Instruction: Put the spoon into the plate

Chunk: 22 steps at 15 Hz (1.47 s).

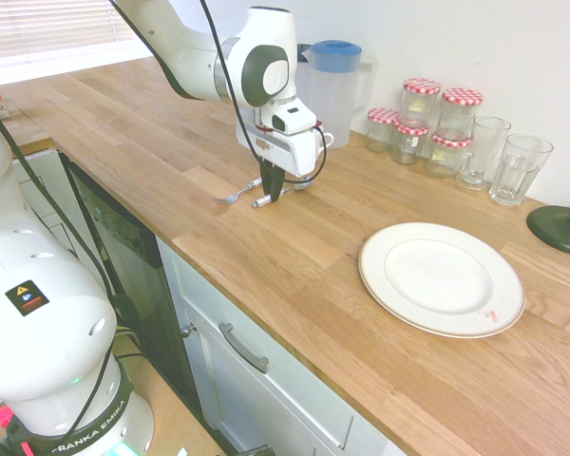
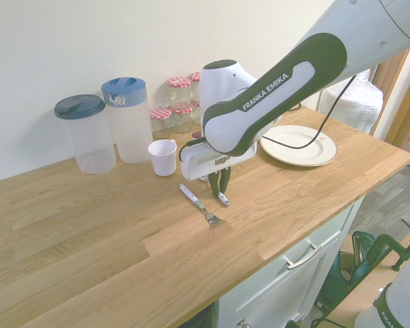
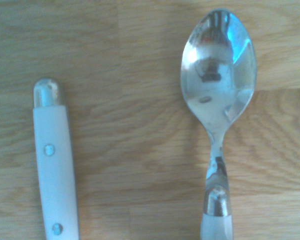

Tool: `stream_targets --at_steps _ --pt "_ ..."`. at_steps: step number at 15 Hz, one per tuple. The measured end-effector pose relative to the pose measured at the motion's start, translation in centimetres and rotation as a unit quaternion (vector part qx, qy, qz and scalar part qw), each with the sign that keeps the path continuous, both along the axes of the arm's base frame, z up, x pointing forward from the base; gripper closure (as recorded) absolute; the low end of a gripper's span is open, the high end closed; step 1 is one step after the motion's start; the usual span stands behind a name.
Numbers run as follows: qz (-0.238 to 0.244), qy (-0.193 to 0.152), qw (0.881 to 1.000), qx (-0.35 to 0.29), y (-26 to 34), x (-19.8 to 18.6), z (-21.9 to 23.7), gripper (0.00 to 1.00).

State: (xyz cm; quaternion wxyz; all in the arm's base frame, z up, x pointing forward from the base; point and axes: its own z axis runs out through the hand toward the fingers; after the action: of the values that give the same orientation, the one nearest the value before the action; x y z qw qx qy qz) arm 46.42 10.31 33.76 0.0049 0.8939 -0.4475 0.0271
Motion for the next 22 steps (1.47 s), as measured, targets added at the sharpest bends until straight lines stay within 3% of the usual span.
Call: stream_targets --at_steps 4,7,12,22 --pt "-0.008 -0.044 0.999 0.007 -4.3 -0.6 7.7 1.0" --pt "-0.014 -0.058 0.998 0.008 -12.0 -1.4 10.9 1.0" --pt "0.037 -0.062 0.997 0.017 -22.8 -2.7 9.4 1.0" --pt "-0.015 -0.035 0.999 0.025 -35.4 -1.0 2.9 1.0"
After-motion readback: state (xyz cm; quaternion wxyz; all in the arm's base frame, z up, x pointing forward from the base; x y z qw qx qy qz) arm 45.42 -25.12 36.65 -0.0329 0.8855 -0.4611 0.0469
